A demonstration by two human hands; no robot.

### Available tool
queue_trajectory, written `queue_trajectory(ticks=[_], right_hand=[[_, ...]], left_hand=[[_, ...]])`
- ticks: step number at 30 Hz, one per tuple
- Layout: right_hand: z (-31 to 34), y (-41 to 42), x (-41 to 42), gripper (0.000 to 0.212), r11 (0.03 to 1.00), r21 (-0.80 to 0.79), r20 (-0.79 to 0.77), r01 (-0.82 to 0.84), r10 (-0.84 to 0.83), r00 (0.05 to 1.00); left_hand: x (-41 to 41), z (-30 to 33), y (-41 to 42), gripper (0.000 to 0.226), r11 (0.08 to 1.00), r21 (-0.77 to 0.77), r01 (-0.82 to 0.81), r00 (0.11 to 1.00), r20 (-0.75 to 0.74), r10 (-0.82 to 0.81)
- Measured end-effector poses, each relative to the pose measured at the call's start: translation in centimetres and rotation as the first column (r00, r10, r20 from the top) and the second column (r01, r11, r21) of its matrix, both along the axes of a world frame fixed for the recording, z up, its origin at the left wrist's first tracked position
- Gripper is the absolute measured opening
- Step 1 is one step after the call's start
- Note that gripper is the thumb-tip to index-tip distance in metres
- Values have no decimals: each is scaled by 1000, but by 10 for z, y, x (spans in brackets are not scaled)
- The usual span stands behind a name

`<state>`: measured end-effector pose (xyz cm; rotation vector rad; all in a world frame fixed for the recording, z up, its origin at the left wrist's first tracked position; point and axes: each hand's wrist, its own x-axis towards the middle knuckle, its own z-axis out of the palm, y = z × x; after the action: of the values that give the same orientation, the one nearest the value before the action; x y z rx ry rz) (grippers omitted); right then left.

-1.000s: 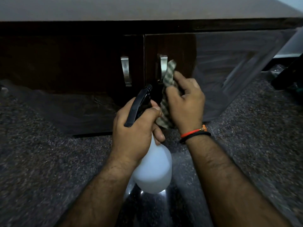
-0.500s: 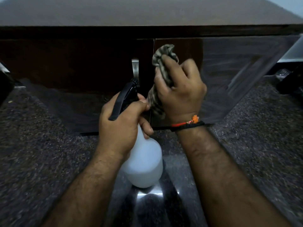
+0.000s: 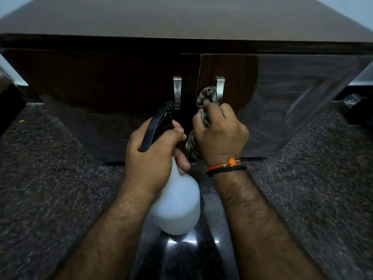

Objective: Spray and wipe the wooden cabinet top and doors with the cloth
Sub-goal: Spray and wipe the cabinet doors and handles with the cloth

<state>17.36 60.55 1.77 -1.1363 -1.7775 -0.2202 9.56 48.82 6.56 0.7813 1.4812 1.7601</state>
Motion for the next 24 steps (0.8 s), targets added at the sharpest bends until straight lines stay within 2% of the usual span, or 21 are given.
queue_trajectory(ticks=[5,8,12,15,18,21,24], right_hand=[[-1,1,0,13,1000,-6,-19,-29,29,999],[4,2,4,14,996,59,-25,-61,63,998],[22,10,5,17,989,149,-83,-25,38,996],[8,10,5,14,993,110,-4,-36,37,999],[-32,4,11,13,997,-17,49,-71,72,996],[-59,1,20,22,988,-140,-58,-64,57,997],[-63,-1,23,24,979,-152,-128,-135,116,985]], left_hand=[[2,3,-1,4,1000,13,5,1000,-7,-5],[1,1,-2,7,1000,8,-7,1000,-21,7],[2,-7,-1,4,1000,-1,-2,1000,-15,2],[4,-9,3,5,1000,-11,3,1000,-3,-3],[5,-9,5,6,1000,-23,2,1000,3,-2],[3,-13,3,5,1000,-29,-3,1000,2,3],[3,-22,-1,4,999,-41,-9,1000,-5,9]])
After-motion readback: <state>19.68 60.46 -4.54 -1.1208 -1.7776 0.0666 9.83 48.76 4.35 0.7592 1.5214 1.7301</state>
